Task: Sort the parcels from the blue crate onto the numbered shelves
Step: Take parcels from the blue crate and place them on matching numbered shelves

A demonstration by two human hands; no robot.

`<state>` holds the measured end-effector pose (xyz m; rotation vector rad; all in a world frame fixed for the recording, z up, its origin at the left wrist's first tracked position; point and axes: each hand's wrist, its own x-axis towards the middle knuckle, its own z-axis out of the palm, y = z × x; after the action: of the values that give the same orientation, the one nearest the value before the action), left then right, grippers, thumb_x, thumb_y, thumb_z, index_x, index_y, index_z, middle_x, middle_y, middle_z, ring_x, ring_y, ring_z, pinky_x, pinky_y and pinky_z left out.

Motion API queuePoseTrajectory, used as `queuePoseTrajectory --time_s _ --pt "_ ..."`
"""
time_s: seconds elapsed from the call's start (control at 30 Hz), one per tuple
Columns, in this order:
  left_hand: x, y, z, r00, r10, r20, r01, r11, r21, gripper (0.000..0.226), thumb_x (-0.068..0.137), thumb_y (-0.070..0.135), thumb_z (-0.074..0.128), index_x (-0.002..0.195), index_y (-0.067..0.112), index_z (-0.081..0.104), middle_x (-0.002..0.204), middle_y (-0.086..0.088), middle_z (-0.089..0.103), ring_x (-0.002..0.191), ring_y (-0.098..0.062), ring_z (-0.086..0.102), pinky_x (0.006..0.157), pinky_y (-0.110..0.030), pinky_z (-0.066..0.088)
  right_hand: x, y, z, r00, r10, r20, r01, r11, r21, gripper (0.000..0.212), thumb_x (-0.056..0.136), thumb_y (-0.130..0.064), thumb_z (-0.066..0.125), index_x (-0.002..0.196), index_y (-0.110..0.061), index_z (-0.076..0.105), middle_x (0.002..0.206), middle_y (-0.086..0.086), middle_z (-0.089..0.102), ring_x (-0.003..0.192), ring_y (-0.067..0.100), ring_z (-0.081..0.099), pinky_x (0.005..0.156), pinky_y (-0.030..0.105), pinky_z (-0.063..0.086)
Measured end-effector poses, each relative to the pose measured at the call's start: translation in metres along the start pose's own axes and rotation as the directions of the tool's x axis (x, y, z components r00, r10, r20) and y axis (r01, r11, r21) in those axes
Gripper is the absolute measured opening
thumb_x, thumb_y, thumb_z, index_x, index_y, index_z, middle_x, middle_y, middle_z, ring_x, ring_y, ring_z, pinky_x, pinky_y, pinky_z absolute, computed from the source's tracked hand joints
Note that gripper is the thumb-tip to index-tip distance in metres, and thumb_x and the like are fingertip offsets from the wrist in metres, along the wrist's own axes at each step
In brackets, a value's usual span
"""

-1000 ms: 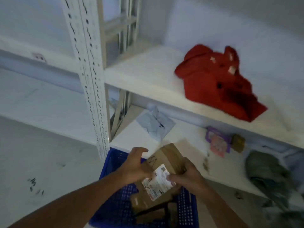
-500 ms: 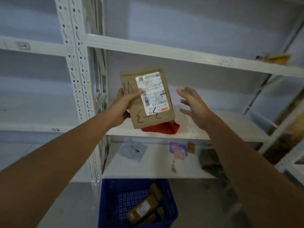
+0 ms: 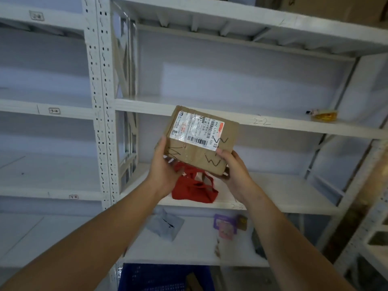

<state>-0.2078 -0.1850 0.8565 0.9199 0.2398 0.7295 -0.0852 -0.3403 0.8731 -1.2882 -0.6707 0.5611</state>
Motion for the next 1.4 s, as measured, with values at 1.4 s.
queuePoseTrajectory --time_s 1.4 --pt "0.045 0.155 0.038 0.968 0.061 0.245 -0.208 0.742 0.637 0.058 0.083 0.058 0.069 0.132 0.028 0.06 0.136 0.0 0.061 0.127 -0.017 0.056 0.106 -0.054 0.046 0.013 -0.045 -0.008 0.996 -0.064 0.059 0.076 0.97 -0.232 0.083 0.074 -0.046 0.086 0.144 -0.028 0.046 0.118 -0.006 0.075 0.098 0.013 0.076 0.081 0.037 0.063"
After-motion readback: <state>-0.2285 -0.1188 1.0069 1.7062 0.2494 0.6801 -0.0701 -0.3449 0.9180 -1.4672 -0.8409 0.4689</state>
